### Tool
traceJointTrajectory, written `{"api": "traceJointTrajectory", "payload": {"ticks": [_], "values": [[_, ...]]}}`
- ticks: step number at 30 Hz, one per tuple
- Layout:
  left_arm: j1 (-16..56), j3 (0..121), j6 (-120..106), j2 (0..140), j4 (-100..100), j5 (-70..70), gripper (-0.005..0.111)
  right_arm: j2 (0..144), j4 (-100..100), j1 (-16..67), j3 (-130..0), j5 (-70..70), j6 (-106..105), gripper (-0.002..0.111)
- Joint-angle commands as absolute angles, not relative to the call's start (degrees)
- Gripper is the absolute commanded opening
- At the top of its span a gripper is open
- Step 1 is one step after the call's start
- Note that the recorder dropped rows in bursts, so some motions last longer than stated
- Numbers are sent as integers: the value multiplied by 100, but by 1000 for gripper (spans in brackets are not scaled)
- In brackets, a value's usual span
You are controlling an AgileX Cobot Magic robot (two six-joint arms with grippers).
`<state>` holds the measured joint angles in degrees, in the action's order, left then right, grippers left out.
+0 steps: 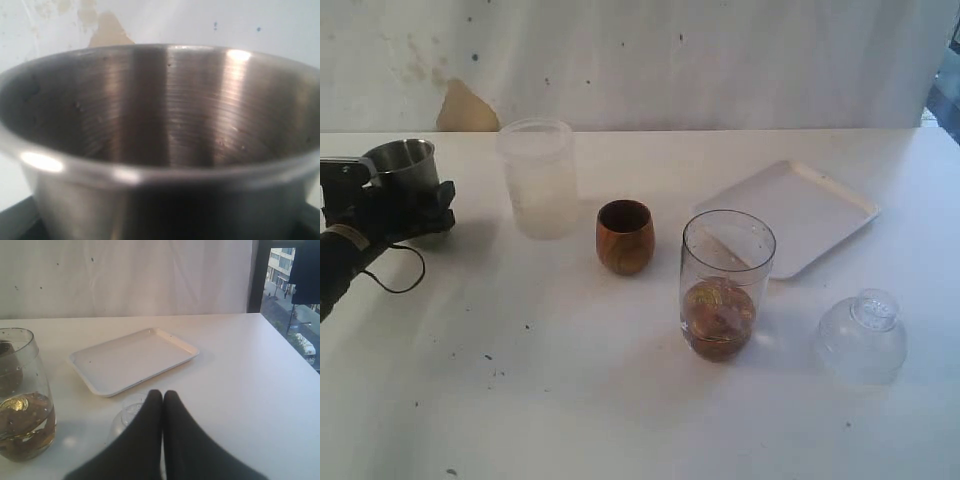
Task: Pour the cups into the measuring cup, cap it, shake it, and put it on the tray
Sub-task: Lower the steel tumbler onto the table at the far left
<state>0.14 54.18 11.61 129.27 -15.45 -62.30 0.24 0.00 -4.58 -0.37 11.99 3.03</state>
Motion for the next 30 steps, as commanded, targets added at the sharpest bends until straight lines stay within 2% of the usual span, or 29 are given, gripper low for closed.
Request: {"api": "traceJointTrajectory", "payload": {"ticks": [1, 7, 9, 10, 11, 18, 24, 30], "values": [[0, 5480, 1108, 12875, -1507, -6527, 0, 0, 0, -450, 0, 1195, 282, 0], [0, 5480, 894, 12875, -1545, -6337, 0, 0, 0, -450, 0, 1195, 282, 0], [0, 5480, 894, 12875, -1545, -6337, 4, 0, 0, -450, 0, 1195, 387, 0], [0, 5480, 894, 12875, -1545, -6337, 8, 0, 0, -450, 0, 1195, 361, 0], [0, 5480, 894, 12875, -1545, -6296, 20, 0, 0, -450, 0, 1195, 361, 0], [0, 5480, 894, 12875, -1545, -5985, 70, 0, 0, -450, 0, 1195, 361, 0], [10, 5480, 894, 12875, -1560, -5985, 105, 0, 0, -450, 0, 1195, 361, 0], [10, 5480, 906, 12864, -1560, -5985, 105, 0, 0, -450, 0, 1195, 361, 0]]}}
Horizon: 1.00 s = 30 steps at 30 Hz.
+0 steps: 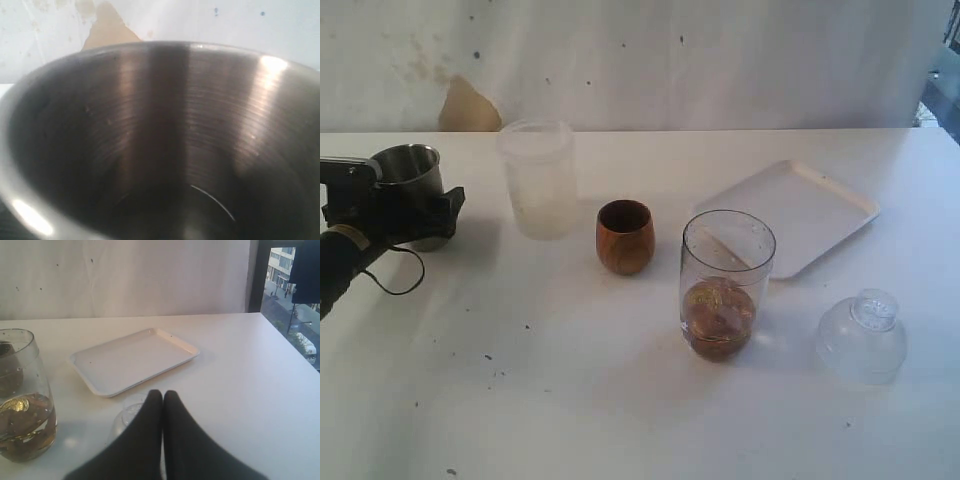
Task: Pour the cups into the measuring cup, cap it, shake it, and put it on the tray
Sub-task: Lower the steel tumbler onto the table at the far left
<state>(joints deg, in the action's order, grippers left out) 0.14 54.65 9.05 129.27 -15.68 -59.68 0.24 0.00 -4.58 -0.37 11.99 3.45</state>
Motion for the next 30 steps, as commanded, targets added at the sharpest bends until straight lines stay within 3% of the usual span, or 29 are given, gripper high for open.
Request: {"api": "traceJointTrajectory", "payload": {"ticks": [1, 30], "values": [[10, 5480, 906, 12861, -1560, -5985, 105, 0, 0, -450, 0, 1195, 361, 0], [10, 3517, 1025, 11622, -1146, -6590, 105, 0, 0, -450, 0, 1195, 361, 0]]}}
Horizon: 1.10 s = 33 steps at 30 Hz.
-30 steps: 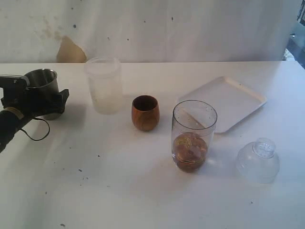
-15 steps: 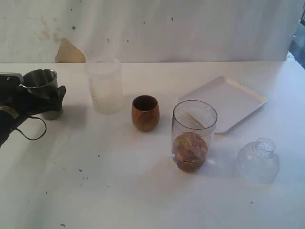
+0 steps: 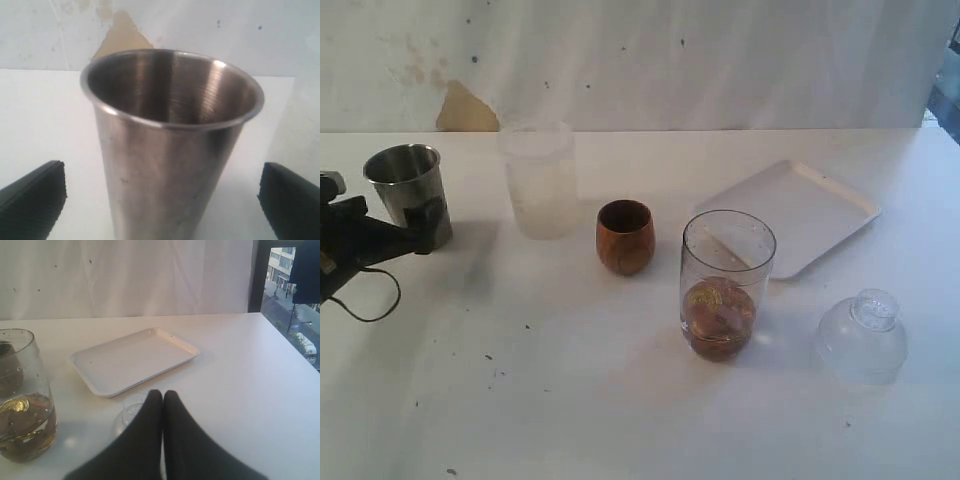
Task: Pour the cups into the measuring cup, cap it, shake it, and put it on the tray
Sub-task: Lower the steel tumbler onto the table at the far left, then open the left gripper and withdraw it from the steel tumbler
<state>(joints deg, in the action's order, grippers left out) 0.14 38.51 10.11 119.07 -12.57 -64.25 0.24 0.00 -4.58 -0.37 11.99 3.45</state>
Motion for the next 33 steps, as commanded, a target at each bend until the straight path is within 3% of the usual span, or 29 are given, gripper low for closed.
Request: {"api": "traceJointTrajectory", "payload": {"ticks": [1, 16, 23, 33], "values": [[10, 3407, 1025, 11540, -1132, -6635, 105, 0, 0, -450, 0, 1195, 361, 0], [10, 2344, 1052, 9689, -1132, -6109, 105, 0, 0, -450, 0, 1195, 361, 0], [10, 2429, 1293, 8634, -1132, -4422, 105, 0, 0, -450, 0, 1195, 361, 0], [10, 3340, 2033, 7713, -1160, -846, 105, 0, 0, -450, 0, 1195, 361, 0]]}}
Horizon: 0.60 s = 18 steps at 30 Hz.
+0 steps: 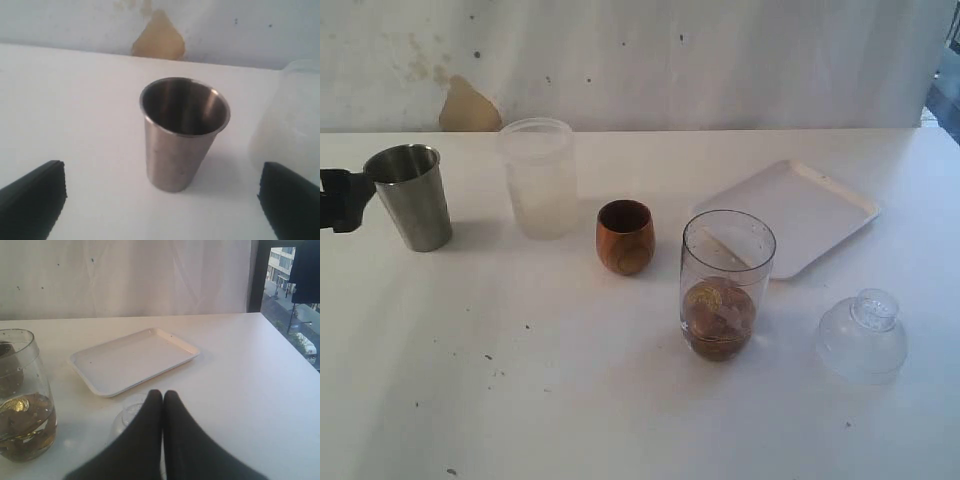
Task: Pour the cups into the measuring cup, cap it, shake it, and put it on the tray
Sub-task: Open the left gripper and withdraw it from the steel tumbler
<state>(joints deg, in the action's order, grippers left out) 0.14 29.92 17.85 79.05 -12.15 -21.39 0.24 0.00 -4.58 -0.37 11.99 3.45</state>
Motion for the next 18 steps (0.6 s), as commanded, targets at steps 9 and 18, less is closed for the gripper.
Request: {"api": "traceJointTrajectory", "payload": {"ticks": [9, 18], "values": [[10, 4423, 1747, 7662, -1108, 2006, 105, 0, 0, -450, 0, 1195, 361, 0], [10, 4910, -149, 7662, 243, 3157, 105, 0, 0, -450, 0, 1195, 361, 0]]}}
